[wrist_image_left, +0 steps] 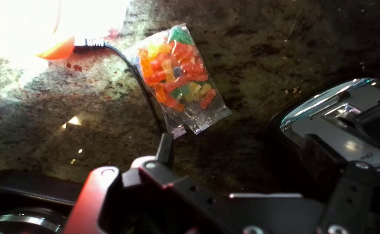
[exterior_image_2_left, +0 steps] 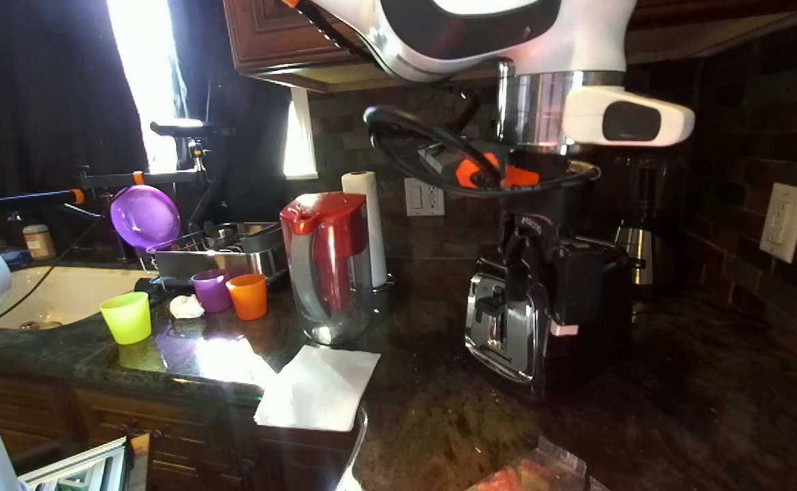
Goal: Move the object from the toaster and place it on the counter
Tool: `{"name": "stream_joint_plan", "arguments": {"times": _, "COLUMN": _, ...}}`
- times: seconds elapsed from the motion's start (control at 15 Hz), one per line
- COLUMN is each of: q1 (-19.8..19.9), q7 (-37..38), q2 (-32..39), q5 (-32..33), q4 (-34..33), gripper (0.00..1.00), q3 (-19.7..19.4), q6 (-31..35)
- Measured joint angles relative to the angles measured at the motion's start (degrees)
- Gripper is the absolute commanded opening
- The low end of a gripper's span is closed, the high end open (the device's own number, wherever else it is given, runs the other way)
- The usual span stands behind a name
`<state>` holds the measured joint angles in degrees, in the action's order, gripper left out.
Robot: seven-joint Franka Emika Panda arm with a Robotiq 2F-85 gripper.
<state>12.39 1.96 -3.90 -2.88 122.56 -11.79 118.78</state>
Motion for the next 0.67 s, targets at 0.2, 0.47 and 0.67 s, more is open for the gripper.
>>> {"name": "stream_joint_plan", "arguments": {"times": 0.2, "q1": -0.03, "q7": -5.07, "q2": -2.94, "q5": 1.59, "q4": -0.08, "gripper": 1.00, "q3": 0.01, "q6": -3.93}}
{"name": "stream_joint_plan", "arguments": {"times": 0.47, "q1": -0.08, "q7": -13.40, "q2": -6.63, "q5": 4.39, "q4": -0.10, "gripper": 1.00, "q3": 0.01, "q6": -6.64}}
{"name": "stream_joint_plan", "arguments": {"times": 0.67, "q1": -0.21, "q7": -17.60, "q2": -8.48, "q5": 5.07, "q4": -0.08, "gripper": 1.00, "q3": -0.01, "q6": -6.65}}
